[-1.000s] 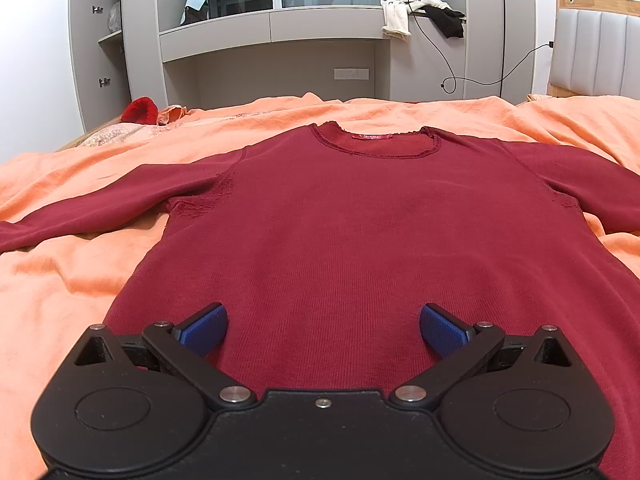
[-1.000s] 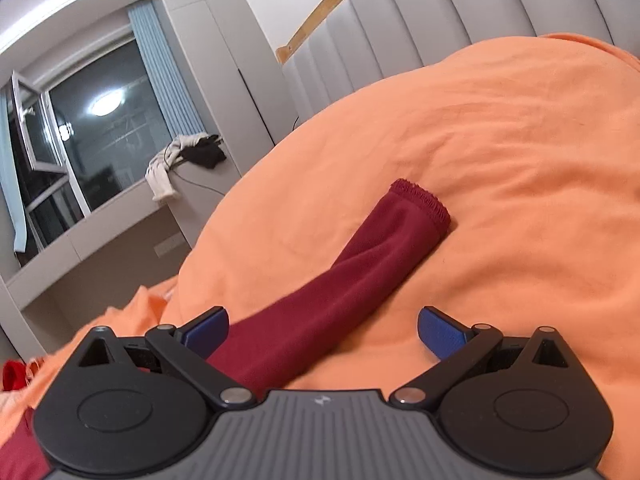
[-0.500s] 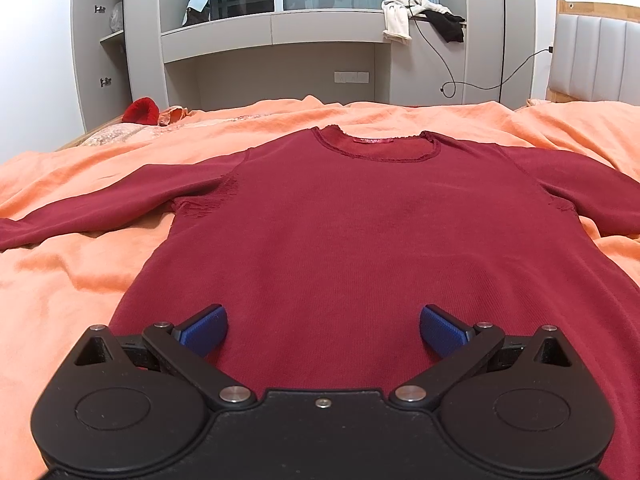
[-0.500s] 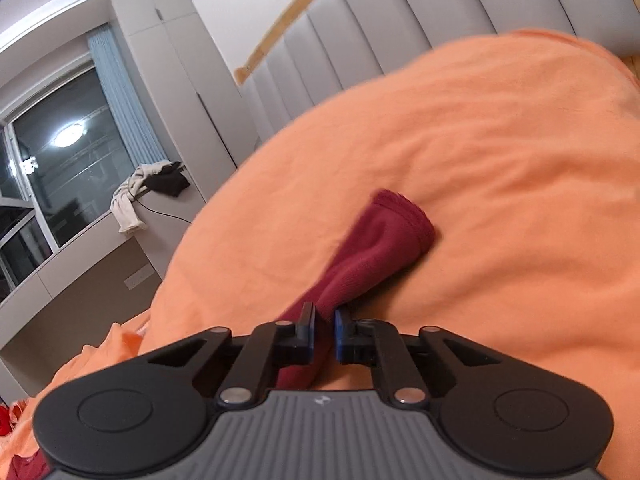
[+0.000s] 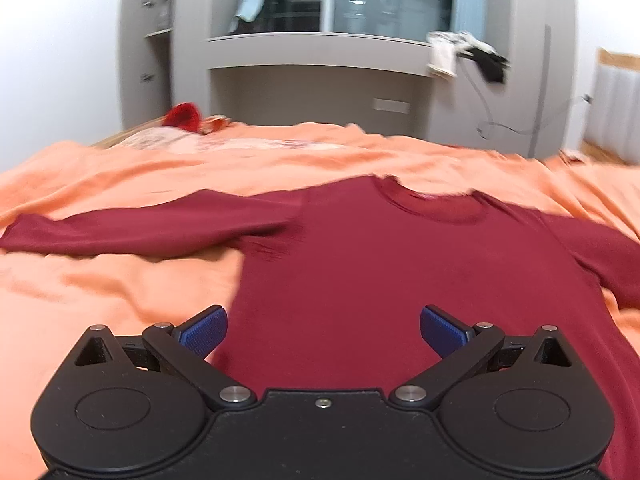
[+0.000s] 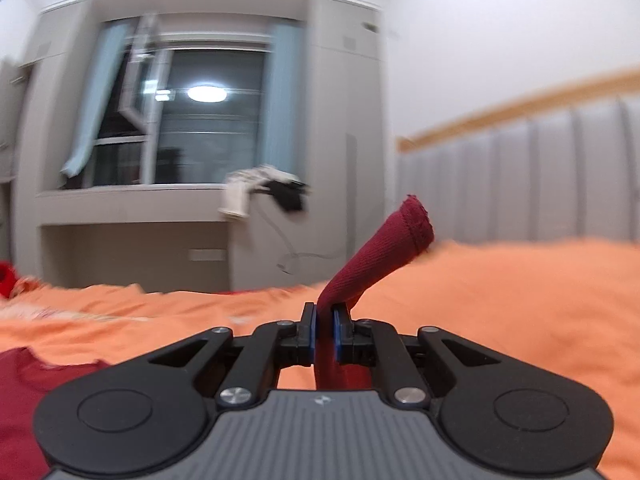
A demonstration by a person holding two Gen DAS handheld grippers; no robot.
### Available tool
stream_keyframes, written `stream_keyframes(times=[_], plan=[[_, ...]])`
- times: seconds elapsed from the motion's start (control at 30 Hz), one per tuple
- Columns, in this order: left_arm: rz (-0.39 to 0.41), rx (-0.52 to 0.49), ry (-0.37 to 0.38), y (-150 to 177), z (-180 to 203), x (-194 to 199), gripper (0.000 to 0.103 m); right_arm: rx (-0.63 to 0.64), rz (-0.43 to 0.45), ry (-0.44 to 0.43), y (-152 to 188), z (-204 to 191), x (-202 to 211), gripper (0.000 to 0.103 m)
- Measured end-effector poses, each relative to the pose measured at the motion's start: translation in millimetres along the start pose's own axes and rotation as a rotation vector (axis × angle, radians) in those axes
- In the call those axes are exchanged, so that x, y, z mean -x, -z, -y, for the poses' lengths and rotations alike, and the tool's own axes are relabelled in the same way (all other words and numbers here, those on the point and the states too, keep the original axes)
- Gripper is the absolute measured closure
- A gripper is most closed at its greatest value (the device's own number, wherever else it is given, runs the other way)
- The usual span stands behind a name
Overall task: Fold small clothes
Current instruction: 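Grasp the sweater sleeve cuff with the right gripper and lift it, then lay the held sleeve across the sweater body with the right gripper, release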
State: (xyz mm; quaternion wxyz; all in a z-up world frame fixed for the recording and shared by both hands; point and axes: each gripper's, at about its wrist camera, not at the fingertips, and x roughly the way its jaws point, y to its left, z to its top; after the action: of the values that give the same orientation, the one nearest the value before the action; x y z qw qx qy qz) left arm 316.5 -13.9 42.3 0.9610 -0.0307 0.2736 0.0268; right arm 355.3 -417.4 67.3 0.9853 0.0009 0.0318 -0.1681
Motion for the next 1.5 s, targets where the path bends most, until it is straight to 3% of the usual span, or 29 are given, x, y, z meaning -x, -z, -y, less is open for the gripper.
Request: stream_keyframes(times=[0.27,0.6,0.73,1.03,1.1,1.13,1.17,1.23,1.3,1.5], plan=[[-0.012,0.134,-0.037,-15,-39,-1,0.001,0.337,0.091,-0.255,-15,-143,24,0.094],[-0.016,0.286,-0.071,-24,-80,-2,0.001,0.595,-0.040,-0.556,48,-268,62,0.094],[-0.023,0.303,-0.070,-24,-85,-2,0.001,0.686,-0.090,-0.615,73,-279,75,0.094],[-0.041,0.290,-0.062,-22,-81,-8,0.001,0.798,-0.115,-0.745,98,-269,113,0.088],[-0.047,0.282,-0.061,-21,-78,-9,0.001,0.766,-0.135,-0.773,94,-262,118,0.072],[-0.049,0.279,-0.061,-20,-77,-10,0.001,0.737,-0.145,-0.780,91,-258,119,0.056],[-0.051,0.275,-0.060,-20,-76,-10,0.001,0.708,-0.154,-0.792,87,-255,120,0.046],[-0.056,0.268,-0.061,-19,-75,-11,0.001,0.639,-0.186,-0.836,79,-249,117,0.037],[-0.060,0.264,-0.063,-18,-74,-11,0.001,0.578,-0.224,-0.884,72,-245,112,0.032],[-0.069,0.272,-0.067,-18,-76,-13,0.001,0.511,-0.287,-0.932,62,-255,92,0.032]])
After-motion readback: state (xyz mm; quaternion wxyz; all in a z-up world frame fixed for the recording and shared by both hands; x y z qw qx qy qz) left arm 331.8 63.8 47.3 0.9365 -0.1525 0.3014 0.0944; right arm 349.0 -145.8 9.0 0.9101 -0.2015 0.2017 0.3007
